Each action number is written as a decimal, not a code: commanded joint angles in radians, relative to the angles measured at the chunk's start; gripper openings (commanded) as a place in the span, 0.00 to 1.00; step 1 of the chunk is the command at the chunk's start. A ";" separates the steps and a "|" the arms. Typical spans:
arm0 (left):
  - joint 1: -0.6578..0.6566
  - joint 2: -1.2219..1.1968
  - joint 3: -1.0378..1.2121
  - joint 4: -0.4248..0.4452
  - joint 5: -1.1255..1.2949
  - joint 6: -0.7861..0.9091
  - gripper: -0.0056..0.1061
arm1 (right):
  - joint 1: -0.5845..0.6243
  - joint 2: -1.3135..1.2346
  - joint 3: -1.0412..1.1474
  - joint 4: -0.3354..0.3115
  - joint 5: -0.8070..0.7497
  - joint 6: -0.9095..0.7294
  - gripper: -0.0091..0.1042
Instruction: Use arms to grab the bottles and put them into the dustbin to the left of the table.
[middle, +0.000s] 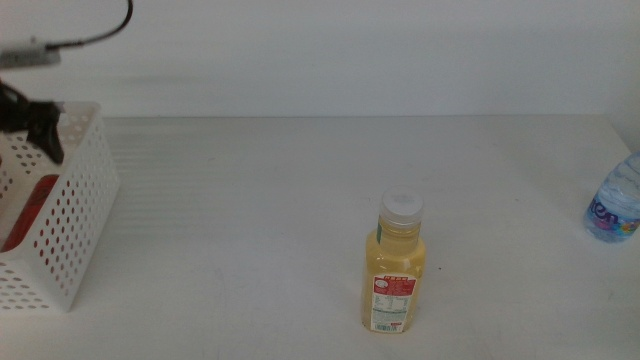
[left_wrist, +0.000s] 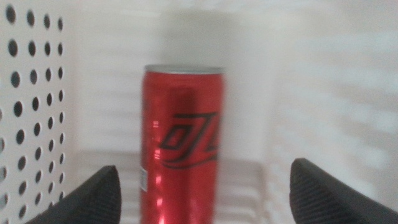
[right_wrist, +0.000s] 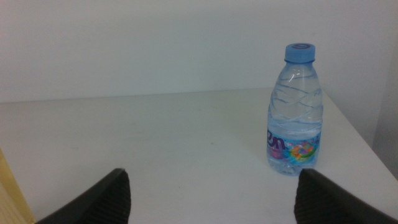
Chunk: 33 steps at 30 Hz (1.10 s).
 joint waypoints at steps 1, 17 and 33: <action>-0.032 -0.124 -0.029 -0.016 0.091 -0.029 0.79 | -0.005 -0.027 -0.009 -0.003 -0.076 -0.008 0.70; -0.336 -0.505 0.088 -0.037 0.032 -0.051 0.57 | -0.005 -0.027 -0.009 -0.003 -0.076 -0.008 0.70; -0.579 -0.835 0.735 -0.228 -0.521 0.165 0.57 | -0.005 -0.027 -0.009 -0.003 -0.076 -0.008 0.70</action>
